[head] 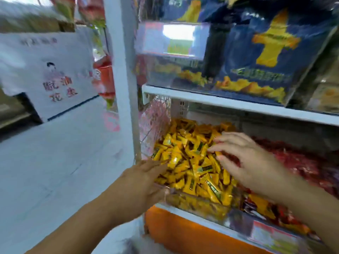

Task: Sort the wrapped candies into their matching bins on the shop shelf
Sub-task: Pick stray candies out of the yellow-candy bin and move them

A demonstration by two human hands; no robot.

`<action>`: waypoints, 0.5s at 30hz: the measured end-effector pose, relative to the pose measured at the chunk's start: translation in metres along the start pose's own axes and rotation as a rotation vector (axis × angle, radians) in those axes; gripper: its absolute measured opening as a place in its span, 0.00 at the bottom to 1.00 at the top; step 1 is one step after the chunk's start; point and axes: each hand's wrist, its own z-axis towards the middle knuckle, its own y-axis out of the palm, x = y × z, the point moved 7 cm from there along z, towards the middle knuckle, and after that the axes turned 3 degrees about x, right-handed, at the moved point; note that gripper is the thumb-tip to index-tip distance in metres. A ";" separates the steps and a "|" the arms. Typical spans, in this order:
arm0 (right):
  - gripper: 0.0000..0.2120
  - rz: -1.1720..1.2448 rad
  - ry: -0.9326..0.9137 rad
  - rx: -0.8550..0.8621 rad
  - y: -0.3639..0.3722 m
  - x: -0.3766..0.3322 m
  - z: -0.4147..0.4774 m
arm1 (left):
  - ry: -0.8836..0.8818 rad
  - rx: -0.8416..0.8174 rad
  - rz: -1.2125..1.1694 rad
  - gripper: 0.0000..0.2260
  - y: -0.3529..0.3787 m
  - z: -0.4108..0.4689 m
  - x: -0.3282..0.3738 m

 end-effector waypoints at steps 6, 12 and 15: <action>0.20 -0.128 -0.182 -0.351 0.106 -0.038 0.104 | 0.097 0.006 0.066 0.24 0.009 -0.020 -0.014; 0.23 -0.379 -0.148 -0.654 0.131 -0.012 0.093 | 0.091 0.025 -0.062 0.22 0.002 -0.021 -0.024; 0.25 -0.389 -0.111 -0.770 0.107 0.006 0.076 | 0.059 0.011 -0.011 0.23 0.005 -0.020 -0.027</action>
